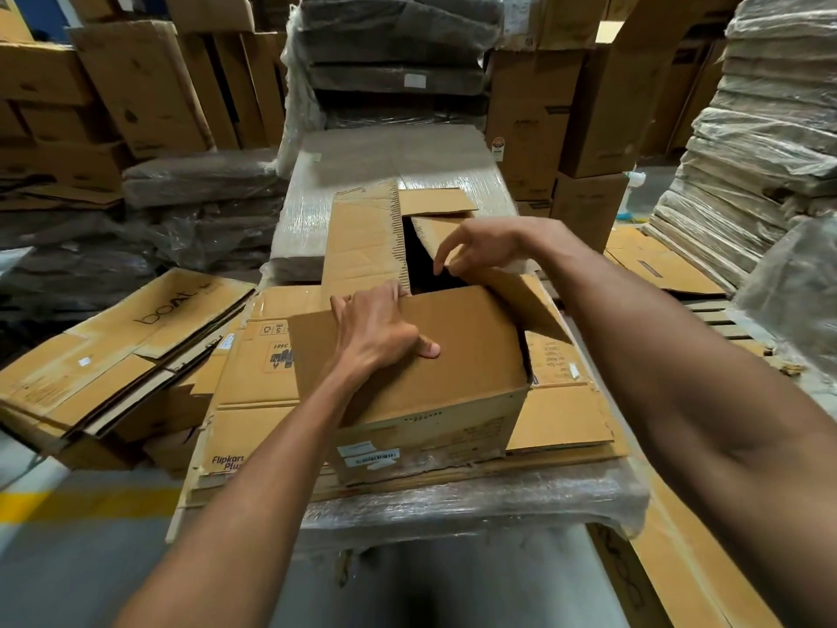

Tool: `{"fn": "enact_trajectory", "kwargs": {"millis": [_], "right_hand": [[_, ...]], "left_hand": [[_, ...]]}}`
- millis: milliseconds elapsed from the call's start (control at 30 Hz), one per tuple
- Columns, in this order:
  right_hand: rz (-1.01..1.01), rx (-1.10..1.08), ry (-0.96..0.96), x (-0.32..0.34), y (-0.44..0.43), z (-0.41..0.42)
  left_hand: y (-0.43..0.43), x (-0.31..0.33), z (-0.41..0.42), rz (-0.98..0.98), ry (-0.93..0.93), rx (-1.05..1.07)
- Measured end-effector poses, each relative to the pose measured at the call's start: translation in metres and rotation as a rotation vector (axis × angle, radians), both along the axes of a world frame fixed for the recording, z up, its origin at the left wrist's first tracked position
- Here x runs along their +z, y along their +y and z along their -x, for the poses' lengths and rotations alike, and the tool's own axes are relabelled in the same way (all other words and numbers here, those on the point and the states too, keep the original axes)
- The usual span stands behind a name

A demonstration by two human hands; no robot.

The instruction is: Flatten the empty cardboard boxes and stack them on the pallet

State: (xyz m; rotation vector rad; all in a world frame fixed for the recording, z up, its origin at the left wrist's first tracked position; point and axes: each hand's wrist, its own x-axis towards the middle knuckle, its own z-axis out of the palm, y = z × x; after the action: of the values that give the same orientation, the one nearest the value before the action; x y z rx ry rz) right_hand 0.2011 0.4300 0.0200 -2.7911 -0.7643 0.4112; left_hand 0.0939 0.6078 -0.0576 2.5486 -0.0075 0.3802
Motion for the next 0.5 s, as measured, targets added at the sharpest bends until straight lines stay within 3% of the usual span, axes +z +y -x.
{"fn": "enact_trajectory", "kwargs": {"millis": [133, 200, 333, 500], "right_hand": [[0.010, -0.018, 0.013, -0.005, 0.014, -0.005], [0.053, -0.022, 0.066, -0.018, 0.028, -0.002], [0.292, 0.083, 0.183, -0.047, 0.039, 0.002], [0.218, 0.086, 0.281, -0.057, 0.020, 0.008]], "left_hand": [[-0.025, 0.010, 0.040, -0.289, -0.423, -0.018], [-0.031, 0.005, 0.058, -0.365, -0.502, -0.027], [-0.012, -0.009, 0.081, -0.434, -0.441, -0.134], [-0.014, 0.007, 0.112, -0.606, -0.130, -0.221]]}}
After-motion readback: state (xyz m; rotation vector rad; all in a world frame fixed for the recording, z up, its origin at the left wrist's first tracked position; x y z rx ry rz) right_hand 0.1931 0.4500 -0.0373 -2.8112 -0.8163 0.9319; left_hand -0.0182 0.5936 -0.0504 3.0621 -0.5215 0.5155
